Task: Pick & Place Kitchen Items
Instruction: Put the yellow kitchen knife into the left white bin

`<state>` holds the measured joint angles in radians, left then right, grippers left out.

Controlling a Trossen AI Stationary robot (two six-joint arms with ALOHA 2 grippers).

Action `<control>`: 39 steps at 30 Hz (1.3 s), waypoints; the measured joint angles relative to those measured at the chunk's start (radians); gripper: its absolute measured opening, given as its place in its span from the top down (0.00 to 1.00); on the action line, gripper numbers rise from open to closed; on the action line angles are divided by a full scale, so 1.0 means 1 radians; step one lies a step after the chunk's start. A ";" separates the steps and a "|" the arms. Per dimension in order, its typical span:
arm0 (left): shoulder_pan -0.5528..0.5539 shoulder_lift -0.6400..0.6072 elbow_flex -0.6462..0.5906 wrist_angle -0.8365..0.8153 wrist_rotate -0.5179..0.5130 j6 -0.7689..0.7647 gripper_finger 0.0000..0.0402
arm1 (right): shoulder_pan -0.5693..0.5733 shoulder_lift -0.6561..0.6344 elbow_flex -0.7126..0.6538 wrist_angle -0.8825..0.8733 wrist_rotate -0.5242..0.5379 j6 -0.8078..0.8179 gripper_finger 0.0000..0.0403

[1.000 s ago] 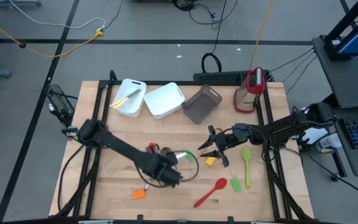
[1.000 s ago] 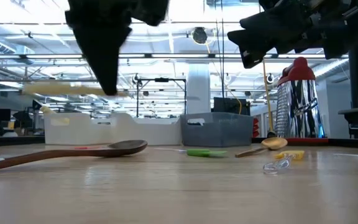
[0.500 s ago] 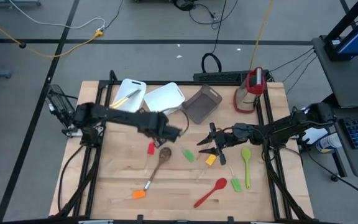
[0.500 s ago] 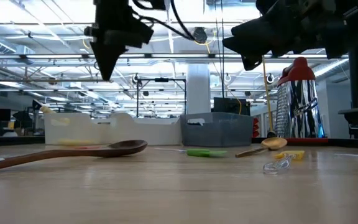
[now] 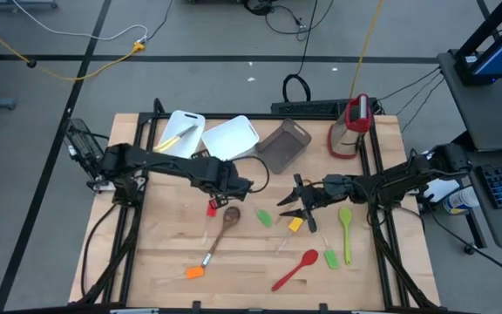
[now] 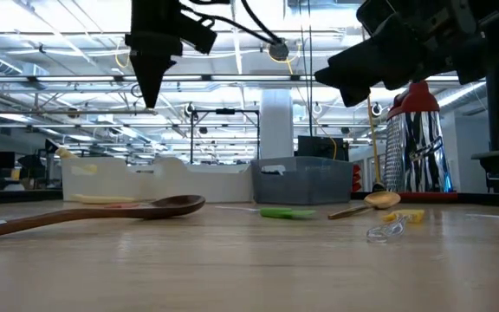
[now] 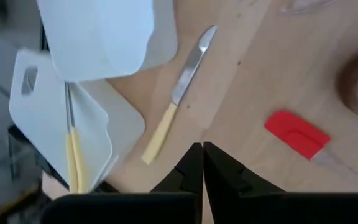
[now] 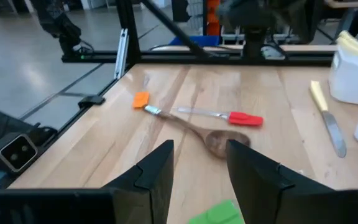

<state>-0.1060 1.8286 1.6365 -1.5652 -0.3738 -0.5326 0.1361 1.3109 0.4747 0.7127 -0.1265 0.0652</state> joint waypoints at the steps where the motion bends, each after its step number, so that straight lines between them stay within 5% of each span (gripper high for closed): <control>1: -0.007 -0.012 -0.005 0.008 -0.009 0.011 0.98 | 0.006 0.000 0.000 -0.008 0.000 -0.002 0.65; 6: -0.060 -0.141 -0.119 0.114 -0.045 0.063 0.99 | 0.050 0.000 0.000 -0.031 0.000 -0.030 0.64; 11: -0.092 -0.366 -0.375 0.346 -0.046 0.101 0.95 | 0.103 0.000 0.000 -0.016 0.008 -0.059 0.57; 18: -0.040 -0.567 -0.685 0.649 -0.016 0.116 0.95 | 0.134 0.000 0.000 -0.007 0.214 -0.052 0.46; 25: 0.063 -0.516 -0.752 0.777 0.060 0.258 0.92 | 0.133 0.000 0.000 -0.006 0.232 -0.051 0.46; 39: 0.277 -0.270 -0.753 0.836 0.123 0.463 0.56 | 0.133 0.000 0.000 -0.015 0.231 -0.051 0.47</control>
<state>0.1705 1.5586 0.8830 -0.7292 -0.2504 -0.0693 0.2695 1.3107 0.4747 0.6977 0.1044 0.0143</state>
